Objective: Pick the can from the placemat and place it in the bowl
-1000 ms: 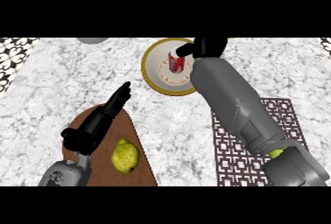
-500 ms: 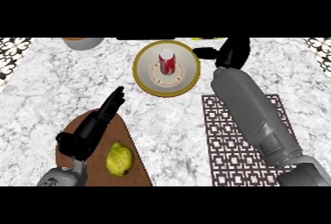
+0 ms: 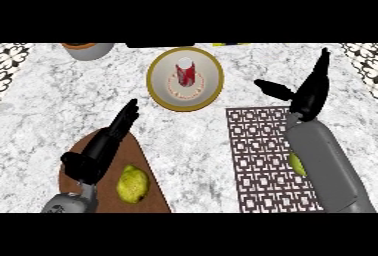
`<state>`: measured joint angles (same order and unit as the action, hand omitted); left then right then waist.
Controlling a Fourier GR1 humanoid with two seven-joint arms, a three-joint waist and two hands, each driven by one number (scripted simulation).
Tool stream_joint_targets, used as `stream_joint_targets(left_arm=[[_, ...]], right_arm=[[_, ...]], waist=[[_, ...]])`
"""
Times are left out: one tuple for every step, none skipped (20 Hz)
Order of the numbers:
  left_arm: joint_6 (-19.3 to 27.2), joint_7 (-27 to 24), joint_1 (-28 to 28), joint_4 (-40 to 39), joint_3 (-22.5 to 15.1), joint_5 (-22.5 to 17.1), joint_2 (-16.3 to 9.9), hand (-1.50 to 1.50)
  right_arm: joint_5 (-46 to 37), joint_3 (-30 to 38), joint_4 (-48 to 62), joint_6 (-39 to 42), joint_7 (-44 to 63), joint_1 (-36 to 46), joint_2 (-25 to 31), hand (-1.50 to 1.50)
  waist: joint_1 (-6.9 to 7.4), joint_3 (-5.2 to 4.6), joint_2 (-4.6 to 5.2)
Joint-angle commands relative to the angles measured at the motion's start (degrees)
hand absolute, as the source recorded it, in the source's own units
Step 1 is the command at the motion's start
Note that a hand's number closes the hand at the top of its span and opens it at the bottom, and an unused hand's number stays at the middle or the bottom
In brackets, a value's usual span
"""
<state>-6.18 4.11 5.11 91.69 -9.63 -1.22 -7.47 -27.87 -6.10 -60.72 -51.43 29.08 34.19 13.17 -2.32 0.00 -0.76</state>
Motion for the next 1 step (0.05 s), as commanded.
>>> stream_joint_targets(left_arm=[[0.08, 1.91, 0.19, 1.35, -1.03, 0.63, 0.82, 0.0]], right_arm=[[3.33, -0.89, -15.47, 3.26, -1.83, -13.39, 2.52, -1.5]], waist=[[0.86, 0.0, 0.3]])
